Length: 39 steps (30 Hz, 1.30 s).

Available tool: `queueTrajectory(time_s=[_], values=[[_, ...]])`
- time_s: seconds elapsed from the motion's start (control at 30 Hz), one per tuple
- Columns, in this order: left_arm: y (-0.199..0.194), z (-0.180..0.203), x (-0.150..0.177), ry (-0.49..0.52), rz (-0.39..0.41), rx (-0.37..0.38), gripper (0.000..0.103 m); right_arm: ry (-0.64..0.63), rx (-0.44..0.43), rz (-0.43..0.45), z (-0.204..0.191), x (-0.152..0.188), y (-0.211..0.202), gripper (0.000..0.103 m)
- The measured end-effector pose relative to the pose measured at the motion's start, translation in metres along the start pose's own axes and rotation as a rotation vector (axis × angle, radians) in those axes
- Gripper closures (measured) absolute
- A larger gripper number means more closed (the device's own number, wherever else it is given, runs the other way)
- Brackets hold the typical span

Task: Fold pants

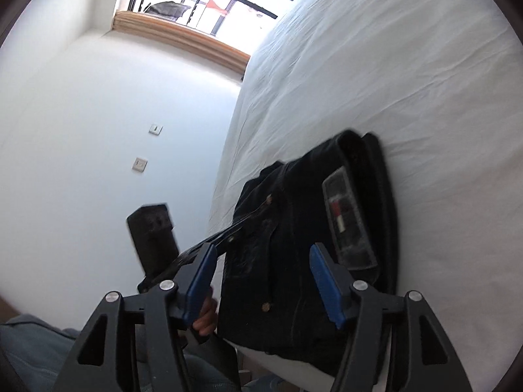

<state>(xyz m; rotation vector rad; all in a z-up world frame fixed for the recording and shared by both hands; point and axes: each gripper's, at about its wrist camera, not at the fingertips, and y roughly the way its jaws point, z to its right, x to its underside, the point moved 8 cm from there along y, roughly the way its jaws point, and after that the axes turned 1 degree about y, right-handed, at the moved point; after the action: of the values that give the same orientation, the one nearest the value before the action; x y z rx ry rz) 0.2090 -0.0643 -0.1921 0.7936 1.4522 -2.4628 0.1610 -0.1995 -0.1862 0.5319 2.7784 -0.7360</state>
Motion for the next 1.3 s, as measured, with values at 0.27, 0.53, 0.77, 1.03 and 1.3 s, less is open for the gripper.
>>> queueTrajectory(time_s=[0.27, 0.53, 0.77, 1.03, 1.3], values=[[-0.002, 0.012, 0.003, 0.046, 0.022, -0.022, 0.091, 0.132, 0.055, -0.047, 0.050, 0.020, 0.017, 0.060], [0.001, 0.037, 0.033, 0.116, 0.000, 0.016, 0.091, 0.051, -0.077, 0.031, 0.015, -0.061, 0.024, 0.035], [0.011, 0.032, 0.041, 0.094, 0.023, 0.029, 0.091, 0.179, -0.040, 0.037, 0.080, -0.068, 0.027, 0.070], [-0.021, 0.040, 0.050, 0.136, 0.023, 0.078, 0.091, 0.172, 0.034, 0.130, 0.089, -0.045, -0.033, 0.059], [-0.027, -0.025, 0.022, 0.014, -0.022, 0.237, 0.091, 0.051, -0.087, -0.037, 0.027, -0.034, 0.015, 0.043]])
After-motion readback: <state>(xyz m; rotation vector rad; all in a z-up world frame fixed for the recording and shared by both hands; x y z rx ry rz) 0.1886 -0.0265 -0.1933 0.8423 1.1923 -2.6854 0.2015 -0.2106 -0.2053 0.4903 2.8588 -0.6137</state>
